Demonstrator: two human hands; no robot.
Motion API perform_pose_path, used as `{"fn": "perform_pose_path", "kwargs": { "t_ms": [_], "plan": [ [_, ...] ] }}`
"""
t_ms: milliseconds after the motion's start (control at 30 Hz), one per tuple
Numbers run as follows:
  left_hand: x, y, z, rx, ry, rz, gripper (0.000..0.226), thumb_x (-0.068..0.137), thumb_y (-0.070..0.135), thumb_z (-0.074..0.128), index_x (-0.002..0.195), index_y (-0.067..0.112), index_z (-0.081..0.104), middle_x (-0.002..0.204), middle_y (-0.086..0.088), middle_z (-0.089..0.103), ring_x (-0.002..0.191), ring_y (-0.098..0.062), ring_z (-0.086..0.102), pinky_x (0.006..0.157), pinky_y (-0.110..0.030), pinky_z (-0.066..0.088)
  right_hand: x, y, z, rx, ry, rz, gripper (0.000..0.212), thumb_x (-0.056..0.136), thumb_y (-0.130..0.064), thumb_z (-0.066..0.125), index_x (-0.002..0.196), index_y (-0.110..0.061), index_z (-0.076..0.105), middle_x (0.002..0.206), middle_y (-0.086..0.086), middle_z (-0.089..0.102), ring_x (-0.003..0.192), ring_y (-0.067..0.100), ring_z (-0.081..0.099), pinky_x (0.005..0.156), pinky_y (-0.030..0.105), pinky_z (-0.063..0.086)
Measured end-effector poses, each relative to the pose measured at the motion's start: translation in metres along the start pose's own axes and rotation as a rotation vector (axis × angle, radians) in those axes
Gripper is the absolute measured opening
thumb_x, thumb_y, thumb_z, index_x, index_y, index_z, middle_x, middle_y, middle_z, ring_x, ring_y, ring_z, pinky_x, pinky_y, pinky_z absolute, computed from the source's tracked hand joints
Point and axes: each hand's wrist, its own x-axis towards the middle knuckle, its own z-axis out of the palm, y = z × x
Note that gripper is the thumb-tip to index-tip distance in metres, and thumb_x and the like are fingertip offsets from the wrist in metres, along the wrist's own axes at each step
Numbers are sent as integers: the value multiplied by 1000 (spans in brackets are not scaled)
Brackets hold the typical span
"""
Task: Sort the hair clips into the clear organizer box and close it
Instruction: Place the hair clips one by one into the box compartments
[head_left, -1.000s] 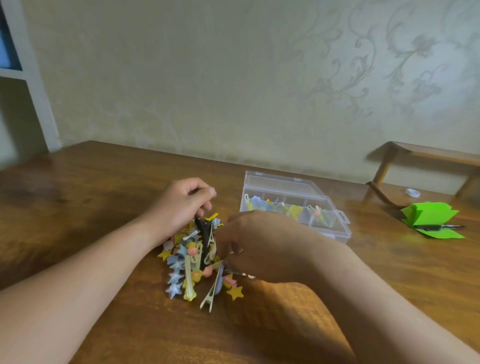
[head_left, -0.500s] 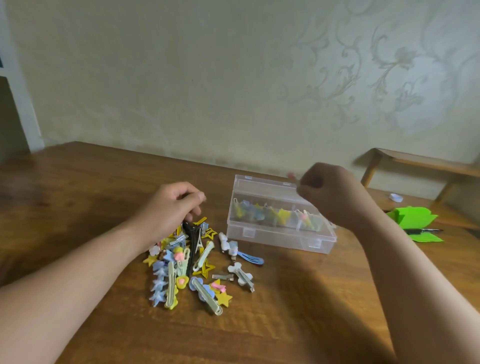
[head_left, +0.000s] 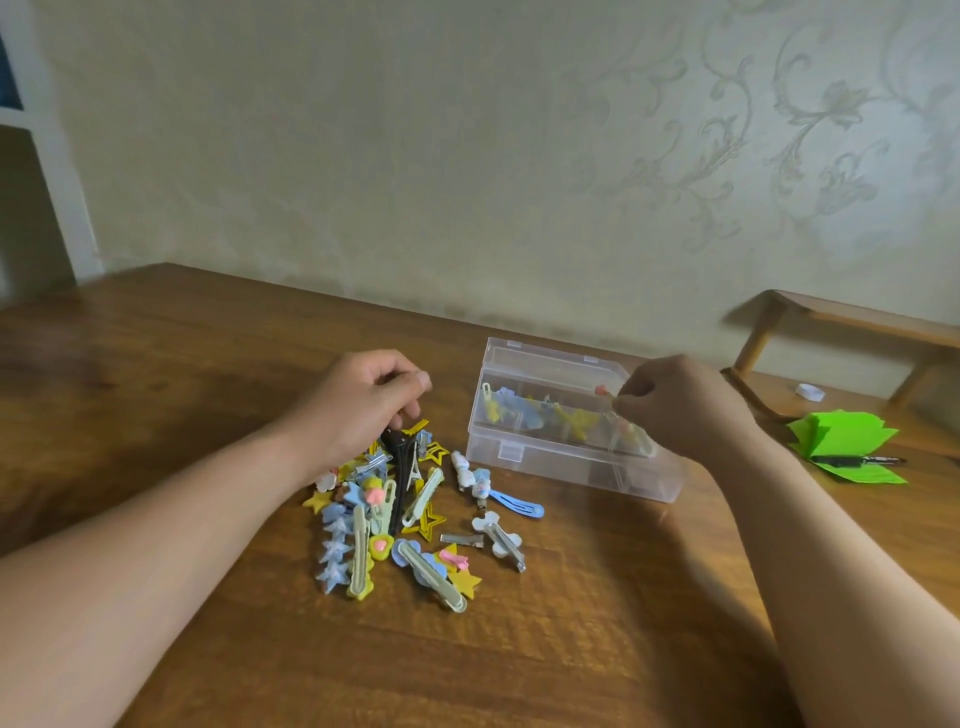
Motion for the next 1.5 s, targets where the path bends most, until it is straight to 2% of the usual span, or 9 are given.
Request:
{"fn": "perform_pose_path", "kwargs": {
  "t_ms": [133, 400, 667, 900, 1033, 1133, 1233, 1300, 1500],
  "plan": [
    [-1, 0, 1, 6, -1, -2, 19, 104, 33, 61, 99, 25, 77, 87, 2, 77, 84, -21, 71, 84, -40, 55, 0, -4, 1, 22, -25, 6, 11, 94, -34, 72, 89, -26, 78, 81, -10, 73, 72, 13, 67, 58, 27, 53],
    [0, -2, 0, 23, -6, 12, 19, 104, 35, 61, 99, 27, 77, 86, 4, 77, 84, -20, 72, 86, -43, 56, -5, -2, -1, -133, 40, 81, 12, 92, -28, 67, 83, -25, 74, 72, -4, 69, 65, 19, 64, 52, 25, 43],
    [-1, 0, 0, 20, -1, 10, 19, 104, 31, 62, 99, 23, 78, 87, 1, 77, 82, -20, 71, 87, -46, 57, -11, -5, -3, -77, 101, 22, 19, 98, -30, 60, 88, -23, 75, 73, -4, 67, 64, 18, 60, 52, 25, 40],
    [-4, 3, -1, 21, -1, 3, 20, 104, 34, 61, 100, 22, 77, 88, 1, 77, 81, -18, 70, 89, -46, 58, -28, -51, -2, 116, 138, -247, 13, 98, -36, 63, 93, -31, 75, 86, -10, 75, 76, 17, 65, 65, 32, 52],
    [-4, 3, -1, -17, 17, 1, 22, 102, 37, 64, 93, 24, 78, 85, 2, 77, 81, -18, 72, 93, -49, 58, -52, -88, 4, 153, 26, -531, 10, 96, -29, 68, 96, -35, 76, 85, -22, 68, 75, -7, 58, 65, 14, 44],
    [-4, 3, -2, -26, 16, 6, 20, 103, 32, 65, 96, 19, 78, 87, -3, 77, 76, -15, 70, 89, -49, 58, -70, -109, 13, 166, -106, -788, 20, 91, -25, 73, 105, -39, 77, 96, -18, 64, 86, -1, 53, 75, 17, 45],
    [-3, 5, -2, -25, 10, 3, 19, 102, 31, 65, 98, 19, 78, 86, 0, 77, 76, -14, 70, 89, -49, 58, -79, -119, 21, 75, -182, -910, 36, 87, -15, 71, 114, -39, 76, 103, -19, 55, 94, -1, 41, 75, 6, 33],
    [-2, 5, -2, -27, 13, -7, 19, 102, 31, 64, 98, 19, 78, 86, 0, 77, 76, -13, 70, 89, -49, 58, -80, -121, 22, 55, -192, -928, 38, 88, -14, 70, 115, -39, 75, 102, -20, 50, 95, 2, 41, 76, 12, 34],
    [-2, 4, -2, -21, 8, -8, 19, 102, 33, 64, 96, 23, 78, 86, 3, 77, 79, -14, 73, 90, -49, 59, -78, -118, 22, 31, -199, -918, 19, 94, -26, 72, 111, -33, 73, 108, -14, 64, 103, 14, 53, 84, 35, 47]
  ]
}}
